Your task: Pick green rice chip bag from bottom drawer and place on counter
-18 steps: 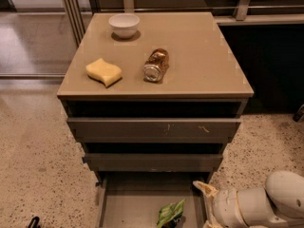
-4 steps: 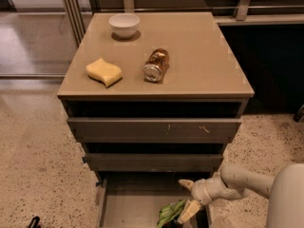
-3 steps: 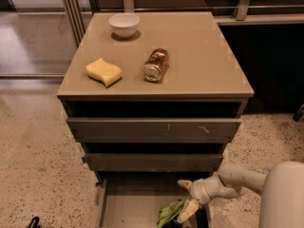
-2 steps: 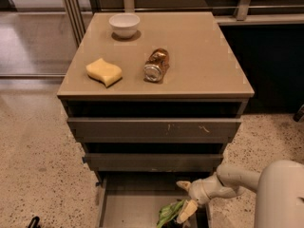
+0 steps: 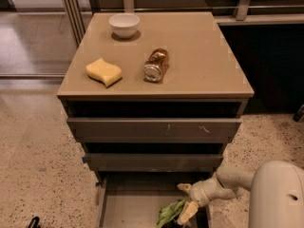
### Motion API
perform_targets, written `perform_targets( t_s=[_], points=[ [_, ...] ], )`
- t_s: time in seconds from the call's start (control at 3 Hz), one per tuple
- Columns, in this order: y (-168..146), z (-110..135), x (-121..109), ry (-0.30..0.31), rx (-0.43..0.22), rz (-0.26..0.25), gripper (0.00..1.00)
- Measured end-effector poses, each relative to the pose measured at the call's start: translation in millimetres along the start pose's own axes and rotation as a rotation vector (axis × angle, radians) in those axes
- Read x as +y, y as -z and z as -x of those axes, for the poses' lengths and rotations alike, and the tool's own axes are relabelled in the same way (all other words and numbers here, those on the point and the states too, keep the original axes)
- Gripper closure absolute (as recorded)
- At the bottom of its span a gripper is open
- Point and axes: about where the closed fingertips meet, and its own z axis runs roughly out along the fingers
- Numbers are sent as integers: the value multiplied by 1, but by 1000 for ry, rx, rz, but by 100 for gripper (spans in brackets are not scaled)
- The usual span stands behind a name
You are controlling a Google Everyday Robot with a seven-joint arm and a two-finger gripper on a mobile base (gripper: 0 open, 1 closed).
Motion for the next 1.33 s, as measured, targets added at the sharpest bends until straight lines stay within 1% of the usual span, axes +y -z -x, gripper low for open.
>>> perform_targets(
  t_s=[0.33,1.33],
  points=[
    [-2,-7,-2,-20,-1,4,19],
    [-3,-8,-2,-21,-1,4,89]
  ],
)
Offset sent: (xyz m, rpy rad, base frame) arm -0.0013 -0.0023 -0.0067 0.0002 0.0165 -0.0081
